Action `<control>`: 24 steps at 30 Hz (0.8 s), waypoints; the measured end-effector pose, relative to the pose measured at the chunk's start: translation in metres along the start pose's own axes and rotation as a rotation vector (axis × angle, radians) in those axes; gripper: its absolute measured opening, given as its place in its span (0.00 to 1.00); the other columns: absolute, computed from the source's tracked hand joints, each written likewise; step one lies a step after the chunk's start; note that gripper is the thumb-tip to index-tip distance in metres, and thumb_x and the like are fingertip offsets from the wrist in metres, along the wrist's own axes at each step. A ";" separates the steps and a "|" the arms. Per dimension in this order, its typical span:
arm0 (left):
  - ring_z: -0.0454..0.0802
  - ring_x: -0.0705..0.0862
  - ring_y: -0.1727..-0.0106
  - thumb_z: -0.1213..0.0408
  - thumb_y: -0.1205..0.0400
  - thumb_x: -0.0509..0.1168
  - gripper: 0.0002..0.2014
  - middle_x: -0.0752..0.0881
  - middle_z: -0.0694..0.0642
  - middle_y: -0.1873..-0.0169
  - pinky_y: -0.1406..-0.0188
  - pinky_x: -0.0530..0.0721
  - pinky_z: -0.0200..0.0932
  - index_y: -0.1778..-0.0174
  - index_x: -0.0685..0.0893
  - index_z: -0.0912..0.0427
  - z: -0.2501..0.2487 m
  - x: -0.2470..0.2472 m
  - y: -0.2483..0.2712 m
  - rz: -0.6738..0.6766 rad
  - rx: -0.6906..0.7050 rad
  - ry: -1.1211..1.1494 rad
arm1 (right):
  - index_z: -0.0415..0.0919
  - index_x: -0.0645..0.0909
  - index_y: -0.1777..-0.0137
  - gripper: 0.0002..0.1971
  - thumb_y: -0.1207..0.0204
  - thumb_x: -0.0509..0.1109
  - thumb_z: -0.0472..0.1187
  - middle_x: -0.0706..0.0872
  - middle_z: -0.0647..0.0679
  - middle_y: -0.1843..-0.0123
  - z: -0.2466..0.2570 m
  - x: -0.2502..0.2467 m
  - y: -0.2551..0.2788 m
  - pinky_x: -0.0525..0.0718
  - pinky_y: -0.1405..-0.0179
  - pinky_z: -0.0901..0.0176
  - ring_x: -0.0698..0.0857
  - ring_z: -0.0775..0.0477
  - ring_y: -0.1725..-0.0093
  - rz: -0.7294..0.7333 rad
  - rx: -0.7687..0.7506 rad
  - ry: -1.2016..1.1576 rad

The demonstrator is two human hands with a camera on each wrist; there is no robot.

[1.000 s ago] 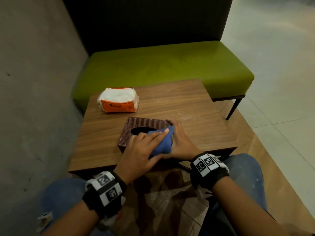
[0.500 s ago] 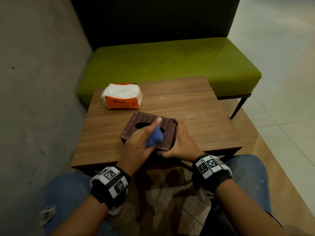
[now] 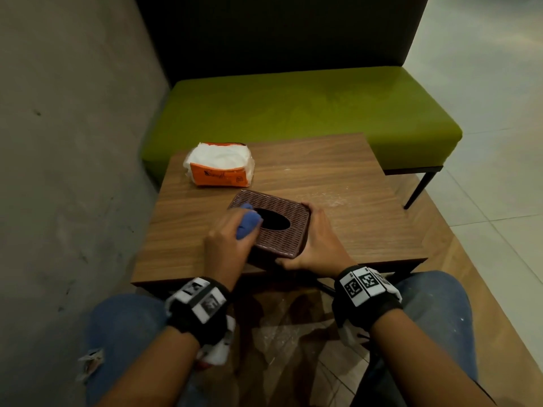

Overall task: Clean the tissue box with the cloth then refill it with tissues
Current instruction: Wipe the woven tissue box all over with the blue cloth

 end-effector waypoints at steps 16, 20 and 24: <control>0.41 0.69 0.25 0.66 0.24 0.70 0.25 0.75 0.47 0.28 0.23 0.60 0.33 0.29 0.77 0.54 -0.047 0.034 -0.004 0.629 0.373 0.074 | 0.46 0.67 0.26 0.50 0.51 0.85 0.49 0.76 0.47 0.28 -0.008 0.013 0.011 0.75 0.27 0.51 0.76 0.61 0.29 0.076 0.121 -0.313; 0.45 0.74 0.29 0.69 0.24 0.69 0.24 0.79 0.52 0.31 0.30 0.63 0.29 0.31 0.78 0.57 -0.037 0.032 -0.025 0.640 0.405 0.040 | 0.58 0.51 0.22 0.63 0.58 0.83 0.58 0.67 0.48 0.26 -0.009 0.014 0.008 0.75 0.26 0.51 0.71 0.49 0.26 0.041 0.079 -0.249; 0.59 0.84 0.43 0.72 0.24 0.68 0.19 0.86 0.60 0.45 0.46 0.77 0.46 0.37 0.81 0.61 -0.037 0.060 -0.067 0.442 0.147 -0.019 | 0.52 0.55 0.26 0.59 0.57 0.85 0.56 0.67 0.51 0.34 -0.003 0.012 0.004 0.80 0.32 0.48 0.73 0.52 0.32 0.015 0.041 -0.242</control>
Point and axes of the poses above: each hand's wrist, its own y-axis away from the middle knuckle, its own x-axis out of the palm, z = x × y, the point moved 3 cm from there along -y, towards the middle knuckle
